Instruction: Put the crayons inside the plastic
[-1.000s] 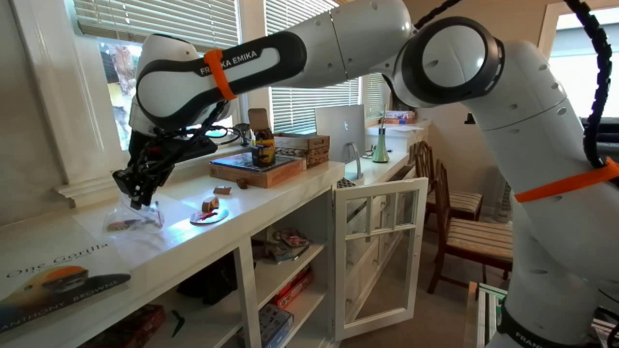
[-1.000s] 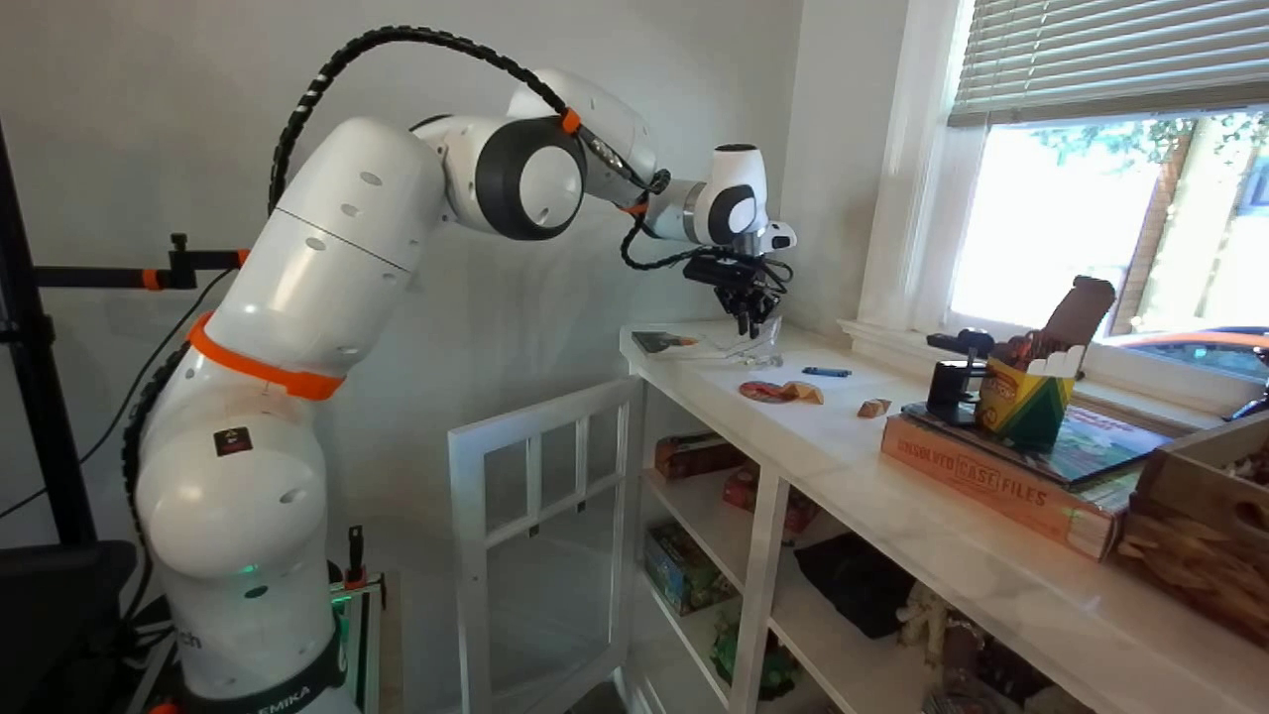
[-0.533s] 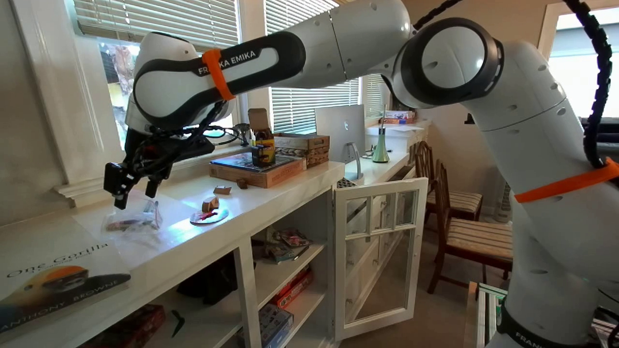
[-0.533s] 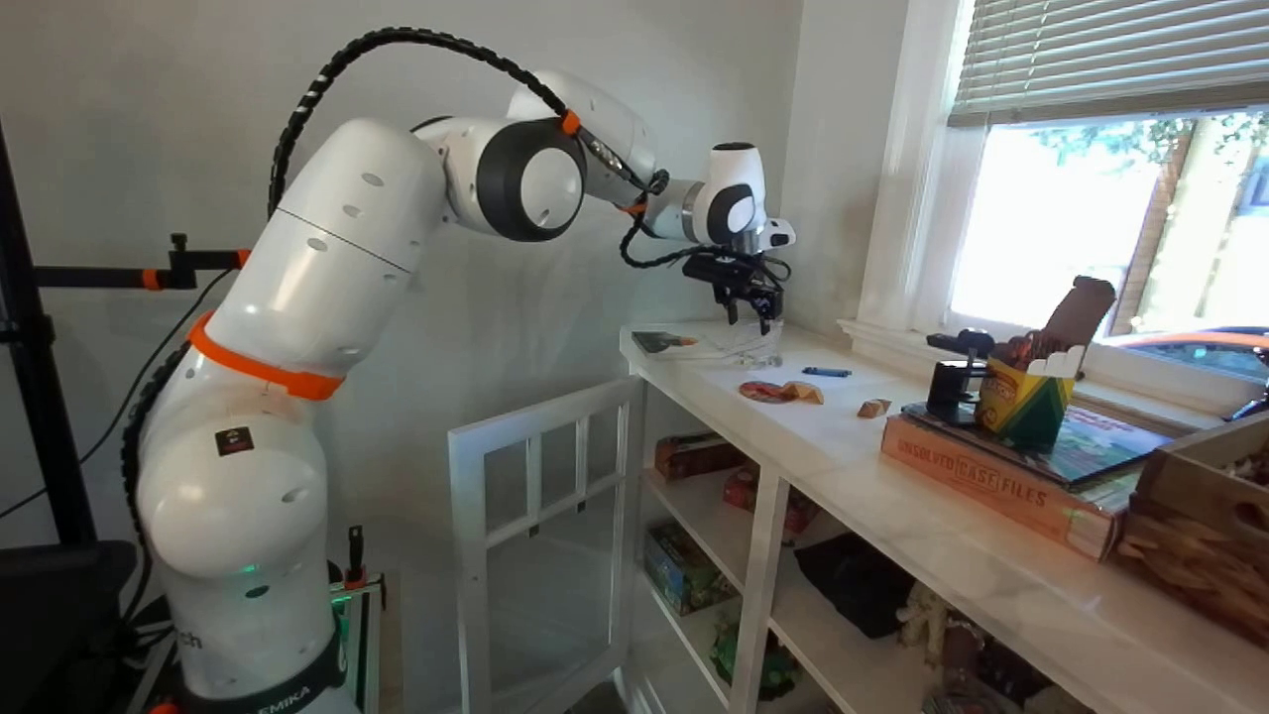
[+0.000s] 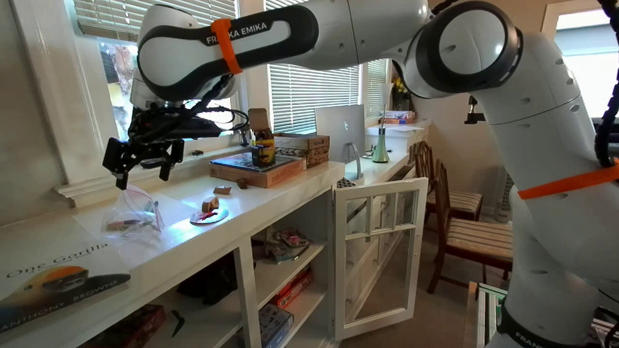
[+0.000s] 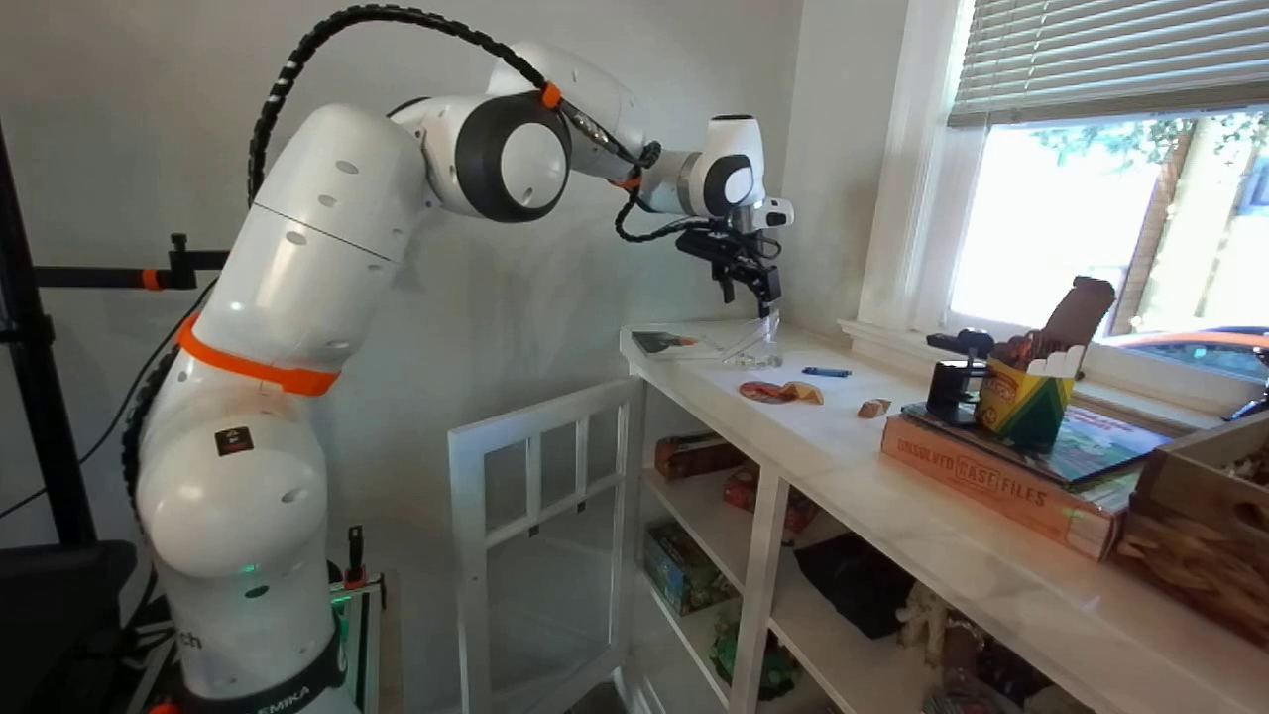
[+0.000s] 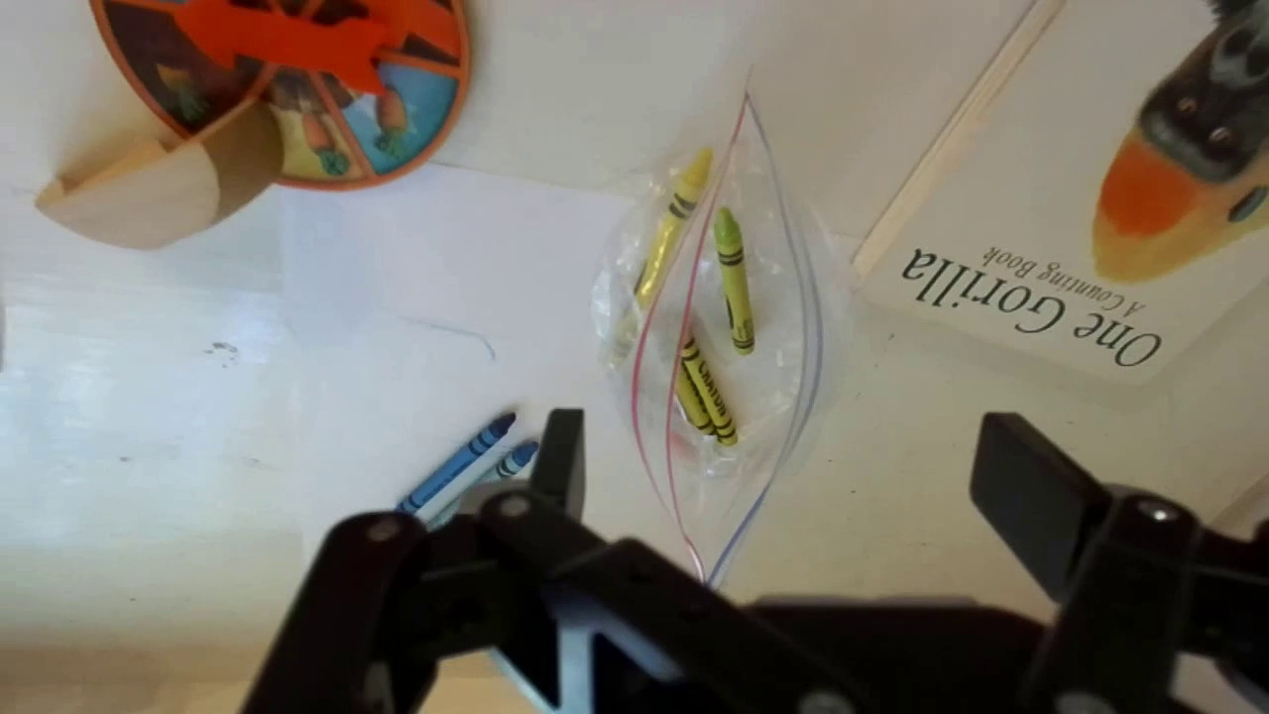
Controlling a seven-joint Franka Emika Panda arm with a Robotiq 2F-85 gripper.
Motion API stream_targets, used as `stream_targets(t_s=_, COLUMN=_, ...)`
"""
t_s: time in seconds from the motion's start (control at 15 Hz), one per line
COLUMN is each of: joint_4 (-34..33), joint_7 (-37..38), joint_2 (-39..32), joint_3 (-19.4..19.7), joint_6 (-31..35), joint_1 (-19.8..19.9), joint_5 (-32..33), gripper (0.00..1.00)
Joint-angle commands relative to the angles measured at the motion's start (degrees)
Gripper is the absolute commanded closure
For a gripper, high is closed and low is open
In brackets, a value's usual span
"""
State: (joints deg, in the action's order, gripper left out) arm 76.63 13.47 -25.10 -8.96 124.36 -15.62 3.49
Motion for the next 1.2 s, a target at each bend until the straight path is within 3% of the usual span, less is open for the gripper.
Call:
stream_targets(t_s=0.0, joint_4=4.7, joint_7=5.5, joint_2=4.5, joint_3=0.2, joint_6=-4.2, joint_1=0.0, joint_5=-1.5, gripper=0.0)
stream_targets(t_s=0.2, joint_4=8.6, joint_7=7.2, joint_2=8.1, joint_3=-0.3, joint_6=-5.1, joint_1=0.4, joint_5=-2.6, gripper=0.0)
stream_targets(t_s=0.73, joint_4=21.3, joint_7=0.1, joint_2=17.8, joint_3=-0.4, joint_6=2.0, joint_1=1.9, joint_5=-3.5, gripper=0.0)
stream_targets(t_s=1.13, joint_4=28.4, joint_7=-2.9, joint_2=21.2, joint_3=-0.6, joint_6=7.4, joint_1=3.1, joint_5=-4.2, gripper=0.0)
